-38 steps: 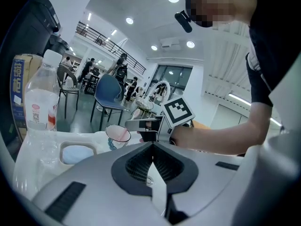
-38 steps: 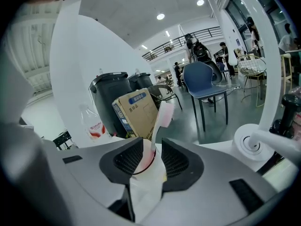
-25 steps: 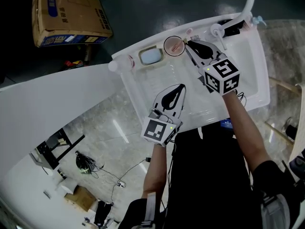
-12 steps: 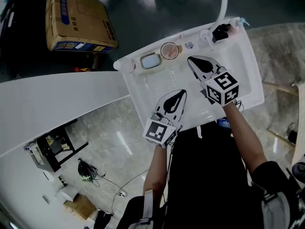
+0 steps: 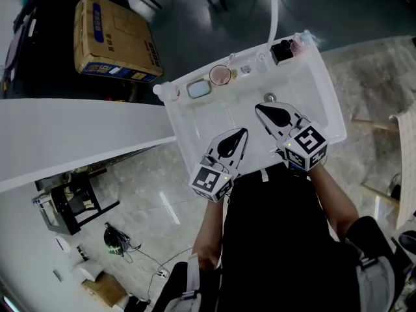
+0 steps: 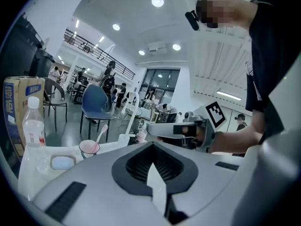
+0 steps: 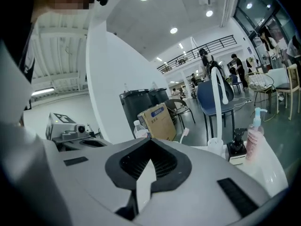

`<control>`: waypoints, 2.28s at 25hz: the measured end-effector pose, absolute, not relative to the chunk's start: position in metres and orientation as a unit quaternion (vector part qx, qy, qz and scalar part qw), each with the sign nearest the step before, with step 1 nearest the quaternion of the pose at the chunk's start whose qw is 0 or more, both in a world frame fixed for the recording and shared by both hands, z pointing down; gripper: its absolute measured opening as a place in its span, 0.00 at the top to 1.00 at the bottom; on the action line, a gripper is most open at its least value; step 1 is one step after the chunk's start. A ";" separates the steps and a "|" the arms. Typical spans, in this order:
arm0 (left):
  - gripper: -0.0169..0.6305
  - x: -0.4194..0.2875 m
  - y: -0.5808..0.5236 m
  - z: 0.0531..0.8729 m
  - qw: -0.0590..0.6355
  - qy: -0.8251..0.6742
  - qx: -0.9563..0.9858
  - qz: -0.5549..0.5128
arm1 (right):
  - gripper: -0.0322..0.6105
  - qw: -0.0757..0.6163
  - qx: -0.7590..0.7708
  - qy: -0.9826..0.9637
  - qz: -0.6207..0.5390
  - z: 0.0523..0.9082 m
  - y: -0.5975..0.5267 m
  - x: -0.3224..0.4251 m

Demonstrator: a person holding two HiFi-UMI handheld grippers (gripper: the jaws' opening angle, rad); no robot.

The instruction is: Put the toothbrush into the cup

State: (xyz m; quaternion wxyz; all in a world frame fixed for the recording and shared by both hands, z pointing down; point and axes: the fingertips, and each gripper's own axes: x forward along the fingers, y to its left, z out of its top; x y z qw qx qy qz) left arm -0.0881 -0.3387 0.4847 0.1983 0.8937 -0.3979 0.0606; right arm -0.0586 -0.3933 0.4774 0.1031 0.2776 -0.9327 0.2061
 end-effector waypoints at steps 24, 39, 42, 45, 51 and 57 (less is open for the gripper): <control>0.96 -0.077 -0.300 0.468 0.190 -0.472 0.858 0.070 | 0.93 0.109 0.194 -0.956 0.190 0.468 -0.331 -0.018; 0.96 -0.105 -0.145 0.455 0.162 -0.433 0.884 0.071 | 0.93 0.122 0.240 -0.943 0.196 0.458 -0.194 -0.025; 0.96 -0.116 -0.102 0.461 0.167 -0.432 0.883 0.071 | 0.93 0.119 0.244 -0.942 0.195 0.458 -0.151 -0.029; 0.96 -0.125 -0.068 0.466 0.182 -0.430 0.882 0.062 | 0.93 0.131 0.253 -0.939 0.190 0.457 -0.110 -0.030; 0.96 -0.123 -0.035 0.456 0.179 -0.416 0.889 0.060 | 0.93 0.115 0.299 -0.922 0.218 0.452 -0.064 -0.003; 0.96 -0.111 -0.024 0.459 0.174 -0.425 0.886 0.059 | 0.93 0.071 0.313 -0.918 0.233 0.452 -0.062 0.038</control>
